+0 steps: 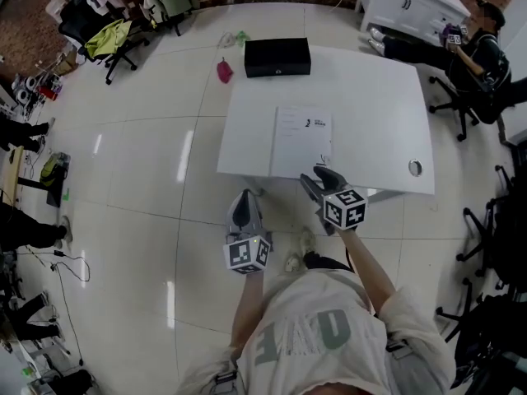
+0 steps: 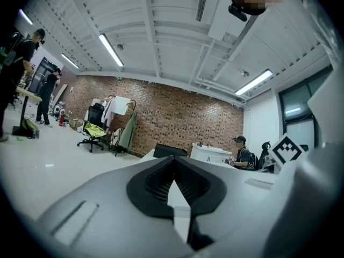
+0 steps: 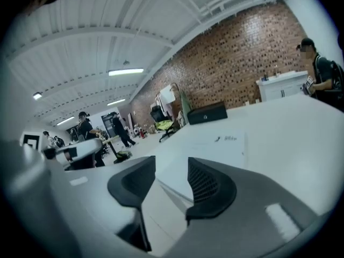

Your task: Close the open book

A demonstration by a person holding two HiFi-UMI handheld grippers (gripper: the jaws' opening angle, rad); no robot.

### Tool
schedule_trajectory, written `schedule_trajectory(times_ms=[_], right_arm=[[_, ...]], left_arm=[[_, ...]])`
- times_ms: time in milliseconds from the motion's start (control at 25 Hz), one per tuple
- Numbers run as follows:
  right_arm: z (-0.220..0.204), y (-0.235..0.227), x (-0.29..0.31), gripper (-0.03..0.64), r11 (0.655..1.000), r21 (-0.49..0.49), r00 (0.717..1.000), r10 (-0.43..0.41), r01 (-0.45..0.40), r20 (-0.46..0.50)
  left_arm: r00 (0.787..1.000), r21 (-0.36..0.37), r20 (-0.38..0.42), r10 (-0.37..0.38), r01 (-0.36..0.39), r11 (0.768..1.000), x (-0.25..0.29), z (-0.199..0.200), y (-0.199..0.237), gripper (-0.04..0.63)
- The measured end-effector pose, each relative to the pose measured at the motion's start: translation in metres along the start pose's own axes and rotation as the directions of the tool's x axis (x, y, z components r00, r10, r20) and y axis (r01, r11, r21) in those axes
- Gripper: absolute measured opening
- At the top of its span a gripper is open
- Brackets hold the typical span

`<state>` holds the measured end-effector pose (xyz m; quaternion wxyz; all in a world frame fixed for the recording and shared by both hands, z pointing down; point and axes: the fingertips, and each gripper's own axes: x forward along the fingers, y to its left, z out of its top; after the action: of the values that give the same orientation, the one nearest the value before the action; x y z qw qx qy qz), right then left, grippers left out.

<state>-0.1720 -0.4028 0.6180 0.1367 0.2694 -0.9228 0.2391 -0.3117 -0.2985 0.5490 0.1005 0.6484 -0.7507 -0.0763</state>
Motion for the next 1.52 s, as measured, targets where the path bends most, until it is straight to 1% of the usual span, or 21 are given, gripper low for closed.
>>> schedule_trajectory(times_ms=[80,160,200,240,280,360,440,480,560,680,800,880,960,1080,1160,1240,1320,1440,1520], right_arm=[[0.03,0.005,-0.033,0.141,0.997,-0.069,0.993,-0.03,0.038,0.113],[0.056,0.012,-0.07,0.089,0.989,-0.116,0.973,-0.066,0.094,0.223],[0.068,0.015,-0.09,0.07,0.987,-0.113,0.957,-0.083,0.118,0.278],[0.077,0.016,-0.11,0.029,0.985,-0.096,0.938,-0.102,0.141,0.332],[0.084,0.017,-0.13,0.006,0.983,-0.073,0.915,-0.126,0.166,0.384],[0.092,0.015,-0.169,0.005,0.975,-0.015,0.863,-0.189,0.222,0.469],[0.091,0.013,-0.2,0.005,0.963,0.043,0.816,-0.249,0.266,0.521],[0.088,0.013,-0.212,0.005,0.957,0.063,0.8,-0.271,0.282,0.536],[0.08,0.012,-0.231,0.005,0.946,0.076,0.78,-0.304,0.315,0.547],[0.068,0.011,-0.252,0.005,0.938,0.086,0.765,-0.326,0.337,0.555],[0.066,0.018,-0.261,0.005,0.935,0.108,0.754,-0.338,0.339,0.563],[0.062,0.028,-0.272,0.005,0.932,0.123,0.75,-0.348,0.34,0.562],[0.06,0.041,-0.287,0.005,0.932,0.122,0.744,-0.347,0.341,0.571],[0.066,0.064,-0.299,0.005,0.943,0.088,0.737,-0.308,0.322,0.601],[0.066,0.074,-0.304,0.005,0.945,0.048,0.739,-0.283,0.323,0.611],[0.058,0.079,-0.307,0.005,0.938,0.021,0.746,-0.288,0.345,0.601],[0.046,0.086,-0.313,0.005,0.939,0.026,0.748,-0.29,0.343,0.596],[0.029,0.108,-0.333,0.005,0.945,0.024,0.739,-0.272,0.327,0.617],[0.015,0.125,-0.353,0.005,0.945,0.027,0.732,-0.269,0.325,0.626]], left_arm=[[0.999,0.004,0.025,-0.027,0.026,1.0,-0.001,0.012,-0.004,0.011],[0.996,0.01,0.056,-0.066,0.066,0.998,-0.001,0.027,-0.012,0.011],[0.993,0.016,0.072,-0.092,0.091,0.996,-0.001,0.034,-0.018,0.011],[0.989,0.022,0.087,-0.12,0.119,0.993,-0.001,0.041,-0.026,0.011],[0.983,0.029,0.1,-0.151,0.148,0.988,-0.001,0.047,-0.034,0.011],[0.97,0.045,0.119,-0.213,0.209,0.977,-0.002,0.056,-0.054,0.011],[0.956,0.064,0.125,-0.267,0.261,0.963,-0.004,0.062,-0.072,0.011],[0.949,0.069,0.126,-0.289,0.282,0.957,-0.006,0.065,-0.079,0.011],[0.938,0.067,0.131,-0.322,0.315,0.947,-0.011,0.068,-0.095,0.011],[0.926,0.071,0.136,-0.351,0.344,0.936,-0.023,0.068,-0.114,0.011],[0.921,0.063,0.136,-0.364,0.359,0.931,-0.035,0.071,-0.115,0.011],[0.924,0.042,0.12,-0.362,0.36,0.932,-0.051,0.071,-0.111,0.011],[0.929,0.045,0.105,-0.355,0.353,0.935,-0.068,0.078,-0.111,0.011],[0.93,0.069,0.135,-0.342,0.335,0.94,-0.085,0.093,-0.105,0.011],[0.931,0.076,0.162,-0.328,0.32,0.945,-0.094,0.097,-0.102,0.011],[0.934,0.079,0.171,-0.313,0.304,0.949,-0.106,0.096,-0.1,0.011],[0.938,0.085,0.17,-0.303,0.292,0.953,-0.124,0.095,-0.099,0.011],[0.94,0.099,0.175,-0.294,0.281,0.955,-0.16,0.098,-0.1,0.011],[0.939,0.105,0.171,-0.298,0.284,0.953,-0.188,0.092,-0.102,0.011]])
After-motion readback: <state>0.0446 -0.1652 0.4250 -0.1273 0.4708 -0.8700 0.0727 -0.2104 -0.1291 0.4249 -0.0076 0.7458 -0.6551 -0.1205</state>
